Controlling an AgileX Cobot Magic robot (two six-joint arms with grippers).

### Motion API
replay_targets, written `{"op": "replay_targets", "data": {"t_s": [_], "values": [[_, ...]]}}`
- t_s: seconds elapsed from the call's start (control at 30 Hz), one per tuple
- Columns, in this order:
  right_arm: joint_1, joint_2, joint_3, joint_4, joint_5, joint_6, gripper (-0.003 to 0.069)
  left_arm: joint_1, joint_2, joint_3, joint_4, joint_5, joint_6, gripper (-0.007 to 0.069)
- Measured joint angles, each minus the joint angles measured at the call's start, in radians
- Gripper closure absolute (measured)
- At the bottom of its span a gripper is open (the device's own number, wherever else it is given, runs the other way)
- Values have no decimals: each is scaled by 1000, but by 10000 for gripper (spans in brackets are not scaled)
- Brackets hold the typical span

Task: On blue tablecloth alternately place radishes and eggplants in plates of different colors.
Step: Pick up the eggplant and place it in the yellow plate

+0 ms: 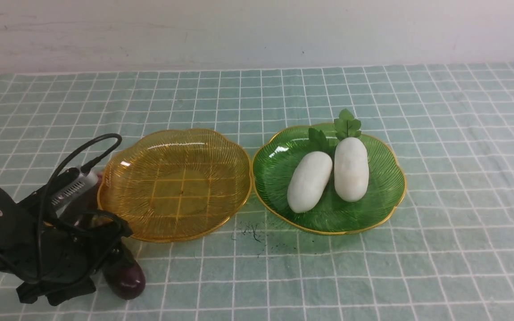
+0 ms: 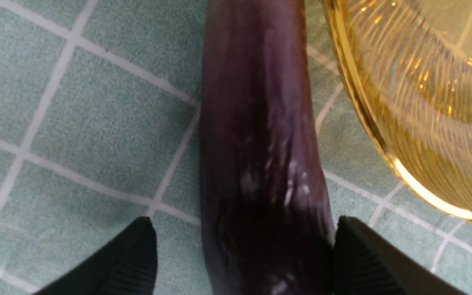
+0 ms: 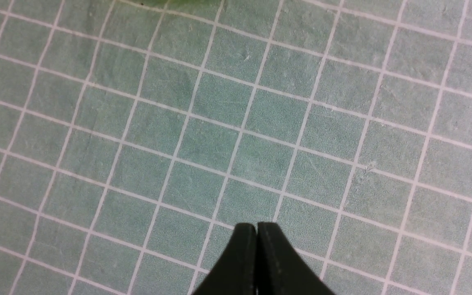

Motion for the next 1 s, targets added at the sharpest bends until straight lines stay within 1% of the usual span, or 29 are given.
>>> {"op": "replay_targets", "data": {"t_s": [0.07,0.23,0.27,0.37,0.4,0.47,0.6,0.73,0.77,0.8,0.87,0.97,1.0], "values": [[0,0,0,0,0,0,673,0,3,8,9,-1,0,93],[0,0,0,0,0,0,673,0,9,10,17,-2,1,95],[0,0,0,0,0,0,673,0,9,10,18,-2,5,104],[0,0,0,-1,0,0,673,0,9,10,23,2,31,178],[0,0,0,-1,0,0,673,0,9,10,29,5,41,221],[0,0,0,-1,0,0,673,0,9,10,50,18,59,269],[0,0,0,-1,0,0,673,0,4,9,84,50,73,265],[0,0,0,-1,0,0,673,0,-48,9,147,160,81,265],[0,0,0,-1,0,0,673,0,-92,8,182,226,81,265],[0,0,0,-1,0,0,673,0,-104,5,195,254,81,265],[0,0,0,-1,0,0,673,0,-165,-16,234,365,79,265],[0,0,0,-1,0,0,673,0,-250,-73,257,529,79,265],[0,0,0,0,0,0,673,0,-262,-92,258,555,79,265]]}}
